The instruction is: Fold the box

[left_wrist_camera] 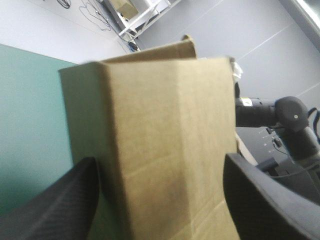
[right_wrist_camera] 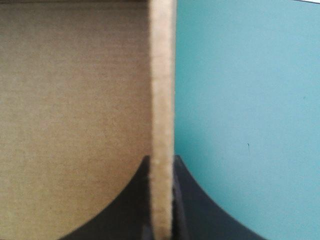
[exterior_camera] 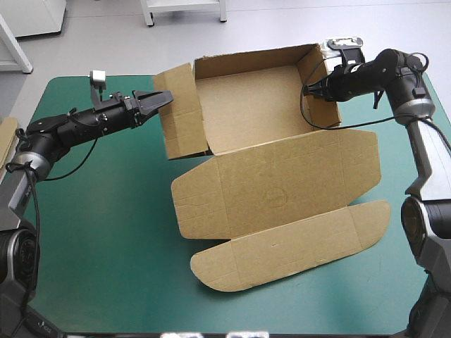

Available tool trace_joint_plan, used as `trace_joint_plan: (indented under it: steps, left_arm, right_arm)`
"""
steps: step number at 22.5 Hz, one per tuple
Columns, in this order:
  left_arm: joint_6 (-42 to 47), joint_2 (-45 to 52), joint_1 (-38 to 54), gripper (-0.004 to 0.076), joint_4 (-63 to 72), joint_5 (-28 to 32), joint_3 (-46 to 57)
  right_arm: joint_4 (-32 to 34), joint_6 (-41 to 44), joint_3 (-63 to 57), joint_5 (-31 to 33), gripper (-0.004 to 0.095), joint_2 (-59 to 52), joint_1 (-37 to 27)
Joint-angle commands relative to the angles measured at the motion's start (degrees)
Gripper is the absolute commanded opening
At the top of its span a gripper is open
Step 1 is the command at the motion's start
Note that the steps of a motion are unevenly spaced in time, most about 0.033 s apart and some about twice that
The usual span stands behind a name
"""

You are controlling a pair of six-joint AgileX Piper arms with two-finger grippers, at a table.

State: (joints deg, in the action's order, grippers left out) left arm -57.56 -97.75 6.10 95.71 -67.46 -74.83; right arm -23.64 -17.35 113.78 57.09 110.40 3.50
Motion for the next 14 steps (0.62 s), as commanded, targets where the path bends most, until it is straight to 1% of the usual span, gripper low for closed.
trace_joint_plan:
  steps: [1,3,6,8,12,14]
  left_arm:
    - [1.48,3.00,-4.19,0.0507,1.91,-5.92,-4.36]
    - [2.09,3.00,-5.76,0.0507,-2.24,-3.61,-6.04]
    - [3.72,3.00,-6.78,0.0507,-3.56,-0.57,-7.66]
    - [5.73,3.00,-7.07,0.0507,-4.98,0.03,-9.61]
    - [14.79,3.00,-8.92,0.0507,-20.47,5.57,-15.24]
    - [21.04,3.00,-11.68,0.0507,-29.39,10.85,-18.63]
  right_arm:
    - [-2.45,1.16,1.60,-2.91,-0.0008,-3.30,-0.57]
    - [-2.45,1.53,1.60,-2.91,-0.0008,-3.30,-0.57]
    - [-2.58,2.01,1.60,-2.50,-0.0007,-3.30,-0.57]
    - [-2.58,2.88,1.60,-2.50,-0.0007,-3.30,-0.33]
    - [-2.33,4.15,1.60,-2.96,-0.0007,-3.30,0.25]
    - [-2.20,4.65,1.60,-3.39,-0.0007,-3.30,1.29]
